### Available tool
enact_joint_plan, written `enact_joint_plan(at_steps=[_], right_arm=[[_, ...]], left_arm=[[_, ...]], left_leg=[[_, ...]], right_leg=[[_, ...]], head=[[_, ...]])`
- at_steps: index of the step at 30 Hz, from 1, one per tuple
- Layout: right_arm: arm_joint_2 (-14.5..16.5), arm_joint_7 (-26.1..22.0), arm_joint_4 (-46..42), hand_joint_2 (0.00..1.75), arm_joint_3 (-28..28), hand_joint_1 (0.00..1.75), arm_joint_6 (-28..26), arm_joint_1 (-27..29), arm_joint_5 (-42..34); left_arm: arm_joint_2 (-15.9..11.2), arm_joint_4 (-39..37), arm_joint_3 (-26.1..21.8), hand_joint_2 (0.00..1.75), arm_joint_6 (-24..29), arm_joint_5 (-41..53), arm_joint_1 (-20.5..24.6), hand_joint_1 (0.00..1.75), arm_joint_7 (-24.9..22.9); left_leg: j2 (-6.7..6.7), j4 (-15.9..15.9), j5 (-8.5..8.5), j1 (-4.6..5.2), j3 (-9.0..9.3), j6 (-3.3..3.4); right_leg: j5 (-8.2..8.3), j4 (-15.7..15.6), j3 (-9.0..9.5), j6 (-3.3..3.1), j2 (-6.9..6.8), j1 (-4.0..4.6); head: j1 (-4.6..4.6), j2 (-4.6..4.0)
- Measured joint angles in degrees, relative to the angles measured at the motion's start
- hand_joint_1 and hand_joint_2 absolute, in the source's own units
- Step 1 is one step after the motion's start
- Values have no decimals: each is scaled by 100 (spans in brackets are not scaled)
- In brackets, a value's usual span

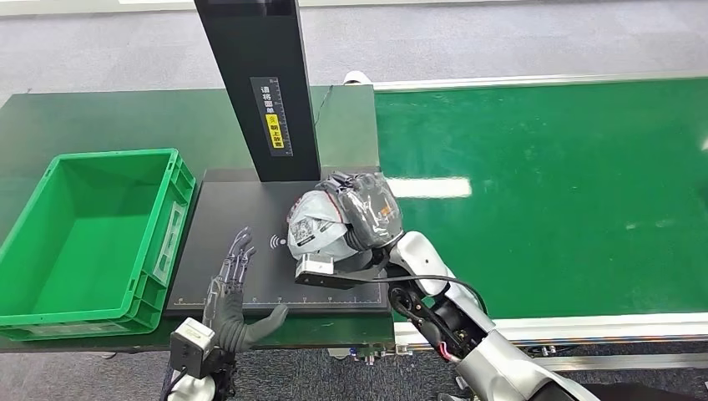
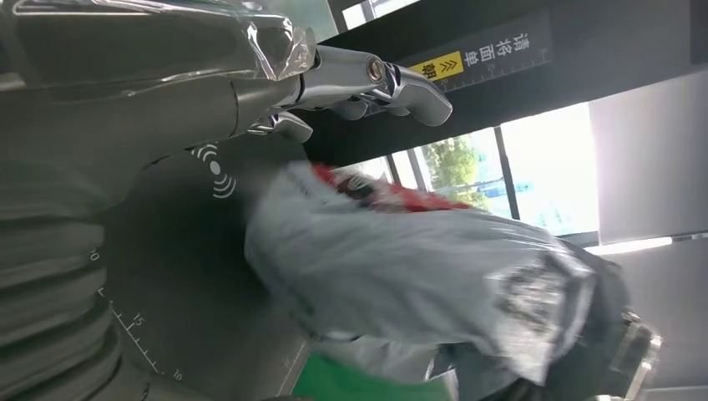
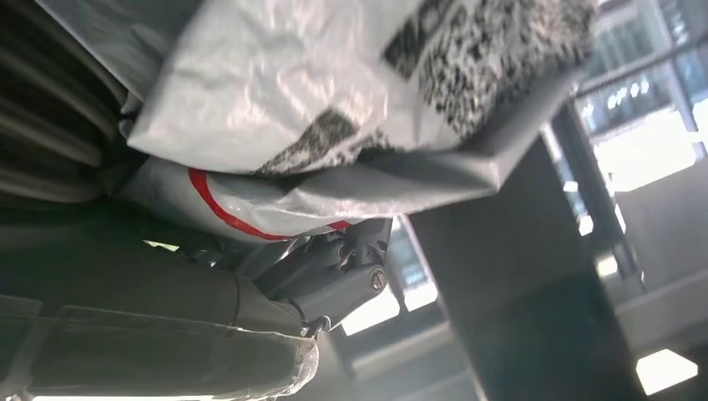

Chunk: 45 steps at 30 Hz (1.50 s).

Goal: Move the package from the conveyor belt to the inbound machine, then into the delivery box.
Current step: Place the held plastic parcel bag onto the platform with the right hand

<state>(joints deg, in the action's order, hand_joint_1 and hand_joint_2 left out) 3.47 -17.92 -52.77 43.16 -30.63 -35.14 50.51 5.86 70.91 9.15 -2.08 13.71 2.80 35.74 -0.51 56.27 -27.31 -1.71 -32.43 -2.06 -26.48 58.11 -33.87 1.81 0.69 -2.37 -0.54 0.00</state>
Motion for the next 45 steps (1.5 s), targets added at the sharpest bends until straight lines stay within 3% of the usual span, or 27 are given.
enact_joint_plan(at_steps=[6,15,24,28,32,38,45], right_arm=[[-65,26,-69,175,-175,175,87,-30,276],[101,-231,671,175,353,175,1395,163,380],[345,-388,1813,175,1049,175,2882,185,-34],[382,-407,2040,175,1221,175,2988,81,-199],[359,-479,2072,175,1237,8,2602,109,-380],[322,-664,1912,175,1066,0,2095,325,-1108],[201,-1508,1241,175,331,0,1352,909,-2461]], left_arm=[[0,1,-2,175,7,-1,-11,0,-76],[-2,1,-4,175,0,0,-14,0,-77],[-14,-28,7,175,-21,48,-46,0,-66],[-15,-59,9,175,-10,55,-44,0,-66],[-19,-50,5,175,31,30,-103,0,-67],[-28,82,-5,175,140,-18,-245,0,-104],[-35,239,-10,175,193,-43,-359,0,-179]], left_leg=[[0,0,0,-1,-1,0],[-3,-1,-1,-2,2,-1],[-35,-5,-17,-2,68,-7],[-54,-10,-39,-5,138,-12],[-52,-10,-32,-5,146,-10],[-49,-7,-27,-5,130,-7],[-44,-6,-27,-5,83,-6]], right_leg=[[-1,0,0,0,0,1],[-1,0,2,0,1,2],[-4,-3,48,-4,29,2],[-15,-4,102,-10,51,5],[-13,-4,114,-10,49,5],[-9,-3,106,-7,47,5],[-10,-2,64,-7,44,5]], head=[[-1,0],[0,0],[-1,0],[1,0],[-1,0],[-1,0],[-1,0]])
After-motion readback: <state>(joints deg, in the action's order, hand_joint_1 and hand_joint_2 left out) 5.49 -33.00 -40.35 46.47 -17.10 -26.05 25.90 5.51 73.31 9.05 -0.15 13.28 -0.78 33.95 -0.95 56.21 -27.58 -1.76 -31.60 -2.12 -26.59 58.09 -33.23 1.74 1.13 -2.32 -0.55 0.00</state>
